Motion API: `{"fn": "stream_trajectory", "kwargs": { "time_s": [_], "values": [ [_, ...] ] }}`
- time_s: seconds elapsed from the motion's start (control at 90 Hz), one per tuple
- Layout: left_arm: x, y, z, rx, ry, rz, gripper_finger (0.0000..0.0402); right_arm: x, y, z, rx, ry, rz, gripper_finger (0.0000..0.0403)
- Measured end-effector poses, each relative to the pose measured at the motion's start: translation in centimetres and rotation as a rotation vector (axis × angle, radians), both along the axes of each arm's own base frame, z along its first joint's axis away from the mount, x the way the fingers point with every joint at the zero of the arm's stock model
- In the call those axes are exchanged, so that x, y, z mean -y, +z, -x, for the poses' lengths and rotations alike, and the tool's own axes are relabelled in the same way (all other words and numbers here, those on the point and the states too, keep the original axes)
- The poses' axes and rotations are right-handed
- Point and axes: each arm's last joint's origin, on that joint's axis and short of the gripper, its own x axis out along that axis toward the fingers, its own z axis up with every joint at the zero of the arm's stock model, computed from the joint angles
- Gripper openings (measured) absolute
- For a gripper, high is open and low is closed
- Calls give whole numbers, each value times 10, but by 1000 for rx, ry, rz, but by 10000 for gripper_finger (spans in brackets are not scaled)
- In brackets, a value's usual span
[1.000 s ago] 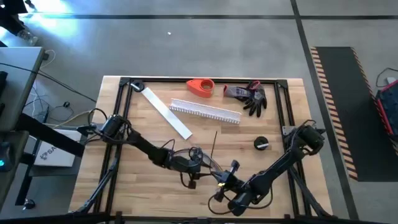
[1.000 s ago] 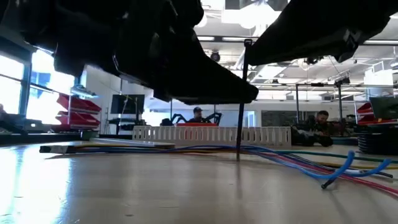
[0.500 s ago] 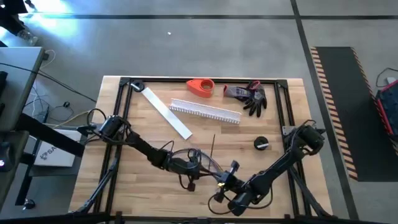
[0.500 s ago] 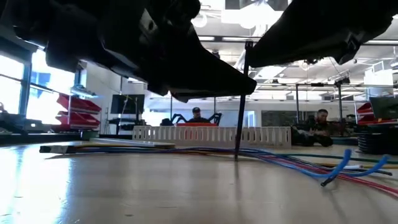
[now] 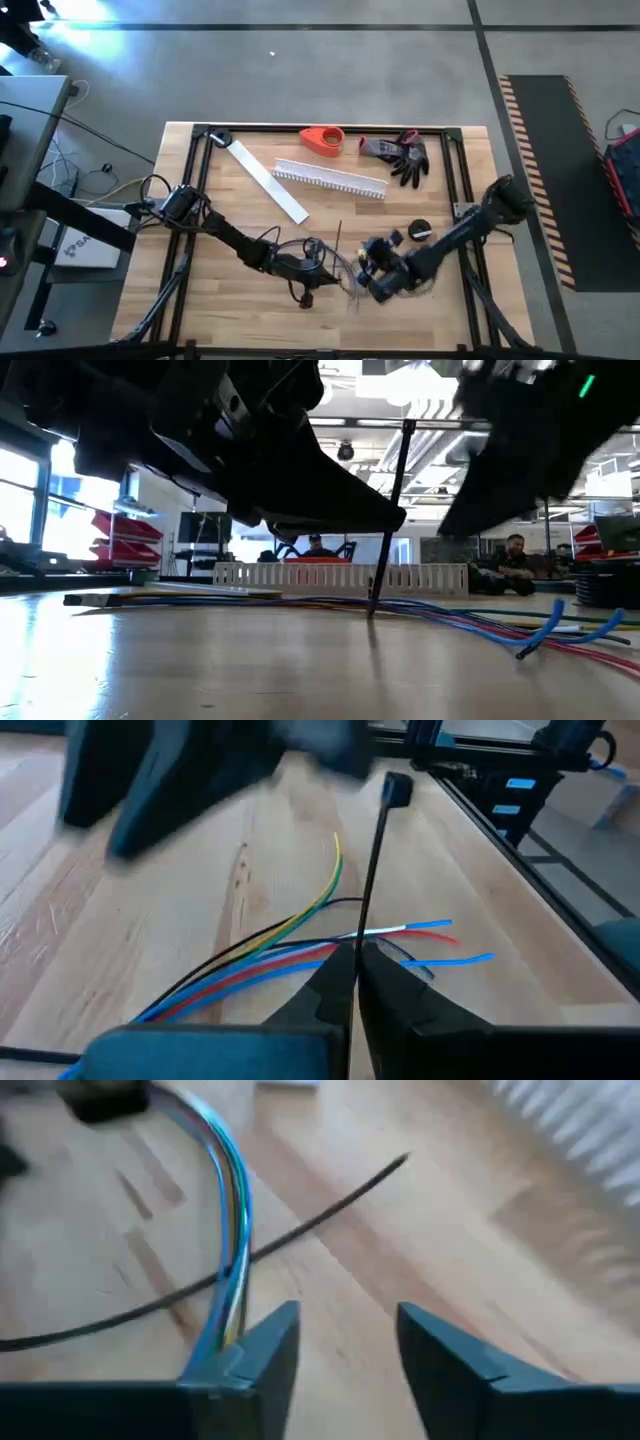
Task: Ziptie cables
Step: Wrap the cable wires with the black zip tie
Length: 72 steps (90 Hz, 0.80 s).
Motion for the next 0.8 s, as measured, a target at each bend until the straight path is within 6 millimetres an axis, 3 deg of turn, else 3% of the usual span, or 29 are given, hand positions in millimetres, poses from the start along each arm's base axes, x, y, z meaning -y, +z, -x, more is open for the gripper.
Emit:
{"fn": "stream_trajectory", "kwargs": {
  "time_s": [0.133, 0.322, 0.478, 0.8],
  "values": [
    [0, 0, 0, -1, -5, -16, 0, 51, -27, -6, 103, 102, -95, 220],
    [-3, 0, -1, 6, 4, -13, 0, 99, -38, -1, 192, 71, -159, 231],
    [-9, 0, -4, 5, 8, -12, 0, 109, -47, -9, 240, 165, -192, 217],
    [-15, 1, -6, 8, 9, -10, 0, 104, -63, -30, 259, 287, -136, 195]
  ]
}}
